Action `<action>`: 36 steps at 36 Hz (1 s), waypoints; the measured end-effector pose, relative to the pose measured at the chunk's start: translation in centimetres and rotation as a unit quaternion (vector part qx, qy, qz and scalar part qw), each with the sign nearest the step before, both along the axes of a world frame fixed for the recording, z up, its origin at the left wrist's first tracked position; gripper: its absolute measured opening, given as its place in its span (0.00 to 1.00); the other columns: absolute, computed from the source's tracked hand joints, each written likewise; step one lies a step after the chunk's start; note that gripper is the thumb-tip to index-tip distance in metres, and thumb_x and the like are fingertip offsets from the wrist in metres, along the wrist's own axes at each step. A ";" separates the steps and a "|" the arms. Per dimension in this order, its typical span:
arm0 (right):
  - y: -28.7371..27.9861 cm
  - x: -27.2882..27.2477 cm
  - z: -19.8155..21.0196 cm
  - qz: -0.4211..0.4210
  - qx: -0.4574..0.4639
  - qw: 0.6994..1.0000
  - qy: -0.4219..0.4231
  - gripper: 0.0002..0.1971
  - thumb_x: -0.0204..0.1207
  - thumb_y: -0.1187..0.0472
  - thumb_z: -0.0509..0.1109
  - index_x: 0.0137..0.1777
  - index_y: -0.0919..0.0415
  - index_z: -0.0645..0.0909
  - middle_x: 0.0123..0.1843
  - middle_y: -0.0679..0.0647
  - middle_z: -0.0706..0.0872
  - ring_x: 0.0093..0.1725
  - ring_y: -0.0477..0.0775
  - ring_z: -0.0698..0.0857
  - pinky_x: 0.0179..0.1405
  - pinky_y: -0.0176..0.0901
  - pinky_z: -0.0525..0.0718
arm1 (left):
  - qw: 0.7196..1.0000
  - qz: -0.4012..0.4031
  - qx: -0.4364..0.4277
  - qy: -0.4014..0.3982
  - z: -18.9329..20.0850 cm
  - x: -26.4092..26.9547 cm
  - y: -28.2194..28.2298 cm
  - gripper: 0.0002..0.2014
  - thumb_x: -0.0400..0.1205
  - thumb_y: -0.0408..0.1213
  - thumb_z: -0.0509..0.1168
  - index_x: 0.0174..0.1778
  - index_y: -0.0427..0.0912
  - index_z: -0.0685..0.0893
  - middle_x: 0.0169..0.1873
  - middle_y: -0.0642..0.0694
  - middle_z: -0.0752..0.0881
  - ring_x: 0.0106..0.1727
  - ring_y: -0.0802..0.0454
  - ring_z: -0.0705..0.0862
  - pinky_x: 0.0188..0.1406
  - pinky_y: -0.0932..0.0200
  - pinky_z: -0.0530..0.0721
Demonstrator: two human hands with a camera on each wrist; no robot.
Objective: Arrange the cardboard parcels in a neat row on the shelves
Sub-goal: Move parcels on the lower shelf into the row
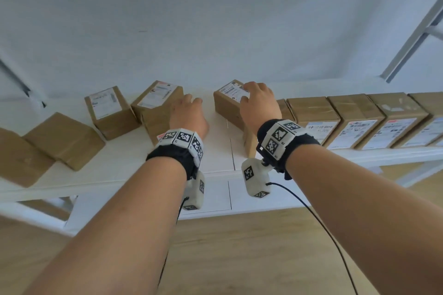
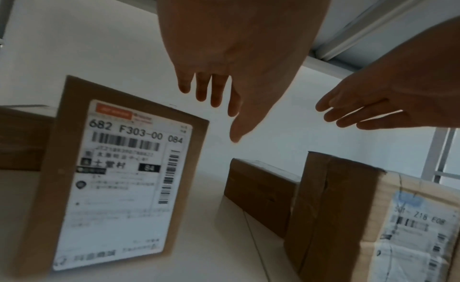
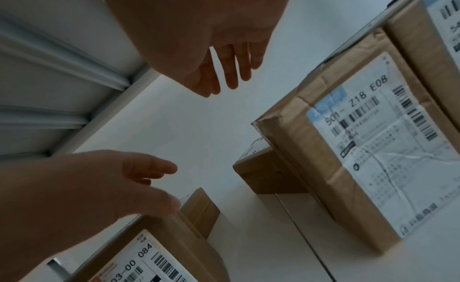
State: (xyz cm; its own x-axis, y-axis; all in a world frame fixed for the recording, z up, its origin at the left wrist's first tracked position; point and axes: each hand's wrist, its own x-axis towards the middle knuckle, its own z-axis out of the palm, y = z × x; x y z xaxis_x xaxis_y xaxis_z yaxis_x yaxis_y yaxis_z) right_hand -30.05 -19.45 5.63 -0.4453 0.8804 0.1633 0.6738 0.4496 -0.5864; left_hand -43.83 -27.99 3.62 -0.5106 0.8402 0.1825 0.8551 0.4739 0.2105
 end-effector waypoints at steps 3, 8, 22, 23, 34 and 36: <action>-0.3 -1.4 0.1 -0.020 -0.012 1.000 -0.010 0.21 0.81 0.62 0.56 0.74 0.57 0.71 0.74 0.58 0.74 0.74 0.59 0.70 0.69 0.58 0.76 | 0.998 -0.027 -0.057 -0.006 -0.1 -1.3 -0.6 0.27 0.78 0.29 0.62 0.75 0.41 0.74 0.75 0.39 0.70 0.77 0.39 0.67 0.77 0.47 0.65; -0.5 -3.2 0.0 -0.046 -0.045 0.998 -0.030 0.22 0.79 0.63 0.57 0.74 0.56 0.72 0.75 0.57 0.72 0.75 0.60 0.69 0.68 0.58 0.77 | 0.993 -0.069 -0.093 0.019 -0.6 -3.0 -1.3 0.22 0.80 0.27 0.60 0.72 0.36 0.78 0.75 0.38 0.72 0.79 0.41 0.64 0.75 0.50 0.67; 0.6 -6.1 -0.1 -0.045 -0.094 0.992 -0.076 0.24 0.78 0.67 0.56 0.74 0.59 0.71 0.75 0.59 0.72 0.76 0.61 0.68 0.70 0.55 0.74 | 0.989 -0.042 -0.126 0.065 -0.6 -7.3 -1.3 0.16 0.79 0.25 0.61 0.62 0.32 0.82 0.73 0.36 0.72 0.78 0.37 0.65 0.76 0.45 0.69; 0.8 -6.4 0.0 -0.045 -0.097 0.991 -0.076 0.24 0.78 0.67 0.57 0.74 0.59 0.71 0.75 0.59 0.72 0.76 0.61 0.68 0.70 0.55 0.74 | 0.990 -0.038 -0.125 0.059 -0.5 -7.6 -1.1 0.17 0.79 0.25 0.60 0.64 0.33 0.82 0.73 0.36 0.72 0.78 0.37 0.66 0.76 0.44 0.69; 5.5 -7.4 2.2 -0.091 -0.131 0.985 -0.058 0.20 0.79 0.64 0.59 0.71 0.58 0.75 0.69 0.58 0.77 0.65 0.60 0.79 0.63 0.53 0.80 | 0.985 -0.024 -0.037 -0.167 2.7 -4.3 5.0 0.22 0.86 0.34 0.56 0.79 0.41 0.70 0.77 0.42 0.72 0.76 0.45 0.72 0.73 0.54 0.70; 6.8 -6.9 2.7 -0.107 -0.156 0.980 -0.066 0.16 0.80 0.64 0.59 0.67 0.60 0.77 0.61 0.55 0.80 0.57 0.57 0.81 0.54 0.46 0.81 | 0.968 -0.003 -0.048 -0.245 3.1 -3.6 6.4 0.21 0.87 0.35 0.55 0.77 0.39 0.72 0.75 0.41 0.74 0.74 0.44 0.74 0.69 0.55 0.72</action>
